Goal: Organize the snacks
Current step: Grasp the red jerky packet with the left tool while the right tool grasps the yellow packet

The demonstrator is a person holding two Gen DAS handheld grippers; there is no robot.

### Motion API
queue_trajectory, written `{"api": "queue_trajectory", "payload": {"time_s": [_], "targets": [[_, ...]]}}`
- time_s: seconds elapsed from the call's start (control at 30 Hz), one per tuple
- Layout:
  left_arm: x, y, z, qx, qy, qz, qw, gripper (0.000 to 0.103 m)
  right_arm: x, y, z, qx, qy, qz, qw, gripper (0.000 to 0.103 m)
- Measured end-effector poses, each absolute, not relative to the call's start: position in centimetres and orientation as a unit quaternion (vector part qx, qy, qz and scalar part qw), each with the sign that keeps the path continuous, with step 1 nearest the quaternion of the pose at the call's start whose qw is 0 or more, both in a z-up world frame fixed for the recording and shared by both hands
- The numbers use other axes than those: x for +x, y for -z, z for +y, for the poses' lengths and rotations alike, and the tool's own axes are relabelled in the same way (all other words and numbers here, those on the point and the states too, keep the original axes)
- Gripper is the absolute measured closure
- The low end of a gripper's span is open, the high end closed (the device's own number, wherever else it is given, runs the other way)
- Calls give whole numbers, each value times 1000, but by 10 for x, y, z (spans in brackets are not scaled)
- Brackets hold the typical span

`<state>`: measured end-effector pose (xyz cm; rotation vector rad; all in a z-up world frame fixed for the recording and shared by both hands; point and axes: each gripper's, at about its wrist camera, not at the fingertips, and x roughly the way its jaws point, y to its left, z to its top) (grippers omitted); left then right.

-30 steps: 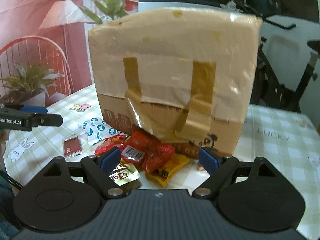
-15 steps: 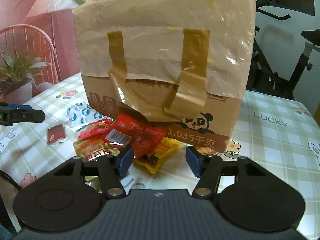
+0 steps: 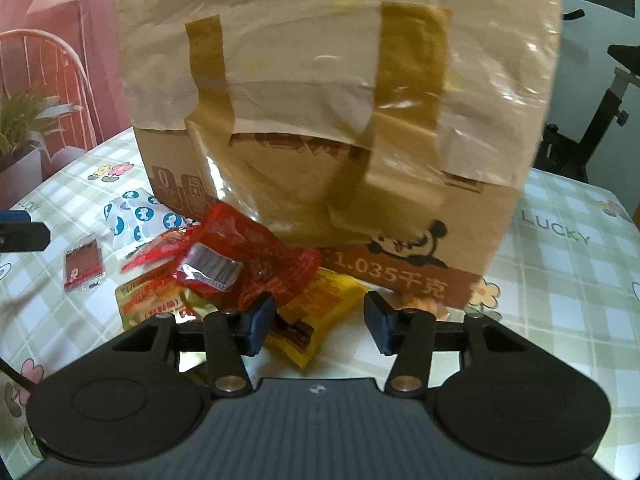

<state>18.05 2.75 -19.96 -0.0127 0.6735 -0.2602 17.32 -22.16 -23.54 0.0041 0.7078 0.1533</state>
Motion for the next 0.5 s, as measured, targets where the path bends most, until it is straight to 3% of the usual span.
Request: {"api": "queue_trajectory", "payload": {"time_s": [0.23, 0.5], "targets": [[183, 203, 30, -11, 122, 335, 934, 26, 189, 243, -217, 1, -64, 364, 929, 46], [186, 210, 30, -13, 116, 348, 930, 26, 165, 247, -226, 2, -66, 347, 936, 62]]}}
